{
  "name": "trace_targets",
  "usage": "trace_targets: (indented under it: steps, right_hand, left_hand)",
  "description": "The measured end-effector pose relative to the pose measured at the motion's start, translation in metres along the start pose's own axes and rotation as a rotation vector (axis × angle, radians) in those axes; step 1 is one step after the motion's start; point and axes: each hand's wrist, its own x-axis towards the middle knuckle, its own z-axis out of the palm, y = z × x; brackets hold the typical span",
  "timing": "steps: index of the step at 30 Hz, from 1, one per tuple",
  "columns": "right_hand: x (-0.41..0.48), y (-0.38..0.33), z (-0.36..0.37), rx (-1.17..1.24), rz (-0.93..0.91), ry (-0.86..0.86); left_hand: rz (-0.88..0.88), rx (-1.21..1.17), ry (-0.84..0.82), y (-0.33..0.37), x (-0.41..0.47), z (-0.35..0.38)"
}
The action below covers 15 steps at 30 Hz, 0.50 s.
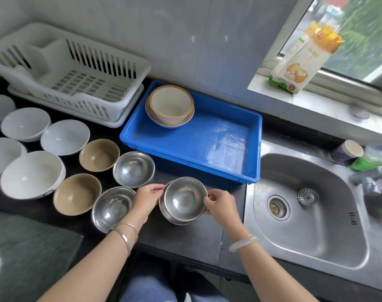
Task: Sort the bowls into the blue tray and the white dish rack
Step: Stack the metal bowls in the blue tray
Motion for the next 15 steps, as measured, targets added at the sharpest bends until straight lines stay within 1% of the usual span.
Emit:
trace_targets:
  steps: [3,6,11,15]
  right_hand:
    - [0.0,0.001,0.009,-0.08,-0.006,-0.004]
    - [0.002,0.002,0.014,-0.112,-0.015,-0.005]
    - [0.003,0.01,0.015,-0.059,-0.001,-0.003]
    - [0.005,0.014,0.018,0.001,0.004,0.035]
  left_hand:
    - [-0.055,-0.09,-0.013,0.0,-0.006,0.001]
    - [-0.079,-0.121,-0.026,-0.001,-0.01,0.001]
    - [-0.084,-0.117,-0.037,-0.001,-0.009,0.001]
    - [-0.097,-0.107,-0.059,0.0,-0.005,-0.001]
